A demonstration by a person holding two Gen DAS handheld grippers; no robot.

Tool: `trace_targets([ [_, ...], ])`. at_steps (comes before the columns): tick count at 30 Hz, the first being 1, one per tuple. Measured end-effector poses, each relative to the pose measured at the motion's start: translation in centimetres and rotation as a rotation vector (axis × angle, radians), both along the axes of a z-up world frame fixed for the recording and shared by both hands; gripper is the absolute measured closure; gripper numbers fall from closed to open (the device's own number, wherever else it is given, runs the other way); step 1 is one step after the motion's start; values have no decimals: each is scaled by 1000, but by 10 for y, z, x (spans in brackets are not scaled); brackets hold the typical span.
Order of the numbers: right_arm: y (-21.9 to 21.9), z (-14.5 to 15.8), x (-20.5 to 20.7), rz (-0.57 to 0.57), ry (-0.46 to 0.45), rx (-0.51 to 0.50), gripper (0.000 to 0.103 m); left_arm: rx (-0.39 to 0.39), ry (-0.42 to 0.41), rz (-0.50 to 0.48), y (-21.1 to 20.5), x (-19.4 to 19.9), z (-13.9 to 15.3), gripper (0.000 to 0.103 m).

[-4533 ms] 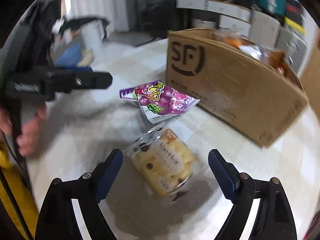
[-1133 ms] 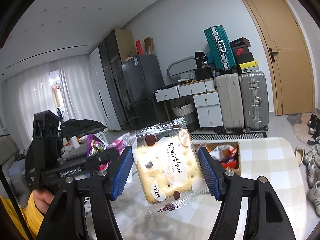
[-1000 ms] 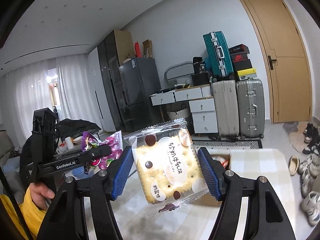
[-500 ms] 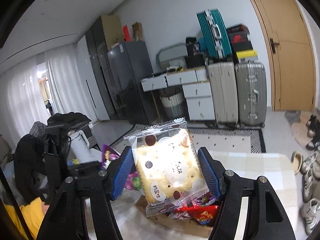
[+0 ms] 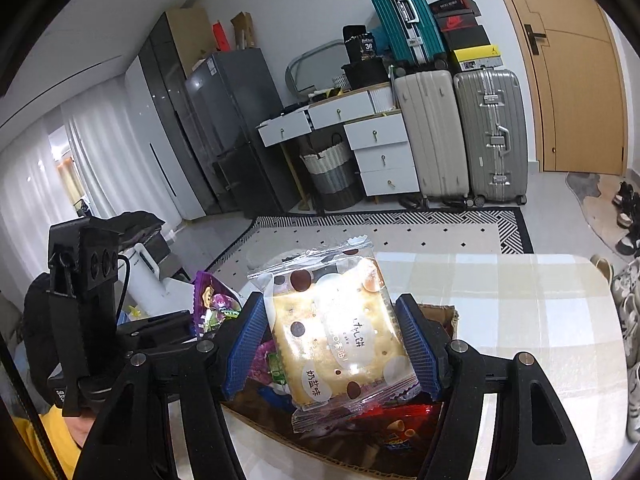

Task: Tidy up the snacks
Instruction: 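Lift both held packs and carry them over the cardboard box, then open both tools to drop the packs into the box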

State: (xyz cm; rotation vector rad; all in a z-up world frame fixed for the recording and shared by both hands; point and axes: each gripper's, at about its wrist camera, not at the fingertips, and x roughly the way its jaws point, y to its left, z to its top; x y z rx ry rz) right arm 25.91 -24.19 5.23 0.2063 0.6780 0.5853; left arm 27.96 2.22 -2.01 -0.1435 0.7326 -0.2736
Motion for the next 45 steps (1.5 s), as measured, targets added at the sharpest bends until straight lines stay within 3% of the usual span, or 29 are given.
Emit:
trace_targets([
  [8,-1,-16,10,-8,33,-16,36,19,29,-18,-17,21,-15,78],
  [15,-6,-32,11,-18,61,-19,36,-2,26,-6,-11,17,-13,50],
  [27,8,-46,11,-5,63,-73,36,-10,-11,20,15,-12,10,49],
  [35,12,-47,9,-18,35,-106,35,-8,-40,52,27,-39,31,43],
  [45,3,-21,-16,-27,-6,-75,35,24,-62,75,25,-78,50,40],
])
